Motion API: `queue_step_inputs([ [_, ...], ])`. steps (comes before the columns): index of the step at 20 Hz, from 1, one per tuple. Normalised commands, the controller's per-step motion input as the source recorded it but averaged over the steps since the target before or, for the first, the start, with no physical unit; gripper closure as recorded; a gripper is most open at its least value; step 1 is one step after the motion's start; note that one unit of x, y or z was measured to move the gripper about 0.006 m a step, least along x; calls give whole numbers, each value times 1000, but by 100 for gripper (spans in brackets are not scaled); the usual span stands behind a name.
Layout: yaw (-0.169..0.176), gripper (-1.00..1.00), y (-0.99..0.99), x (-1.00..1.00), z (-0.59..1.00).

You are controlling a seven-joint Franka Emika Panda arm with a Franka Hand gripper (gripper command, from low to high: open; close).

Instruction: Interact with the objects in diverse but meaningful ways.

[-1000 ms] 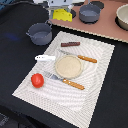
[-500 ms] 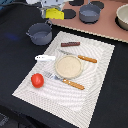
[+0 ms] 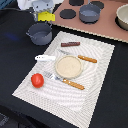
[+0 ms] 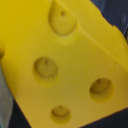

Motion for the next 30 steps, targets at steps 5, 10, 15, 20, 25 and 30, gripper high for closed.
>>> queue_step_inputs([
  [5, -2, 100, -103, -209, -229],
  [10, -11, 100, -64, -67, -143],
  [15, 0, 100, -63, -143, -177],
  [20, 0, -100, -96, -205, -178],
  [25, 0, -100, -94, -254, -187],
  [30, 0, -100, -106, -315, -156],
])
